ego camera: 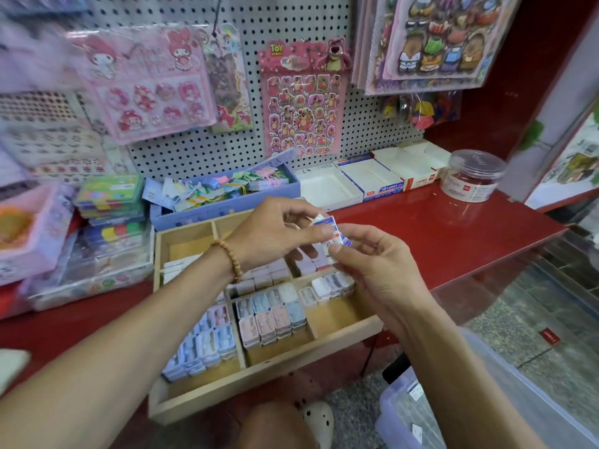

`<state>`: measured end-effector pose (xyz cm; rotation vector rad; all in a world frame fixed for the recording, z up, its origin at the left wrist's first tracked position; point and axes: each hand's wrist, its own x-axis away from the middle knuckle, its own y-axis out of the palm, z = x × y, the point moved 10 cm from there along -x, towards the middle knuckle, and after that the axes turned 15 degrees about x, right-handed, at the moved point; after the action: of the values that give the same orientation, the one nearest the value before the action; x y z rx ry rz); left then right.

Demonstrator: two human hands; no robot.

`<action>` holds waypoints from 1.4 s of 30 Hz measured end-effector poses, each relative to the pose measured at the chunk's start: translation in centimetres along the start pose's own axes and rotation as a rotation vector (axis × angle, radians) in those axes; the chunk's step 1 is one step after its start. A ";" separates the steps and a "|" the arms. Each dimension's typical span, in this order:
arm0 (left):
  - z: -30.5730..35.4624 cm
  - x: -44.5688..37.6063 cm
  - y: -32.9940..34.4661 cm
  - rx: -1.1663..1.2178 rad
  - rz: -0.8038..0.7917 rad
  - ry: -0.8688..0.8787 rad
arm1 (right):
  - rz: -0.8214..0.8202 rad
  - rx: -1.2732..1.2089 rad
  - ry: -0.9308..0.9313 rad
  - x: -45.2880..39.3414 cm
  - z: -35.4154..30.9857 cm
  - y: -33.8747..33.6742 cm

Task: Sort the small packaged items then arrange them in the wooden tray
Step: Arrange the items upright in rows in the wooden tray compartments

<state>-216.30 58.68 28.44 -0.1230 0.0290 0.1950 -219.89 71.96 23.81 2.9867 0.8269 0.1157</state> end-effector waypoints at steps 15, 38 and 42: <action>3.6 10.9 -9.7 -0.276 0.121 -0.031 | -0.213 0.361 -0.212 5.4 -3.0 12.6; -5.0 12.7 -14.7 -0.931 0.360 -0.047 | 0.128 0.461 -0.043 4.7 -0.3 5.9; -5.2 13.2 -14.6 -0.896 0.406 0.003 | 0.148 0.445 -0.040 4.9 -0.2 5.5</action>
<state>-200.62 46.35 24.52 -1.0158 -0.0330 0.6058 -212.94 69.80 24.60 3.4494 0.7059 -0.1447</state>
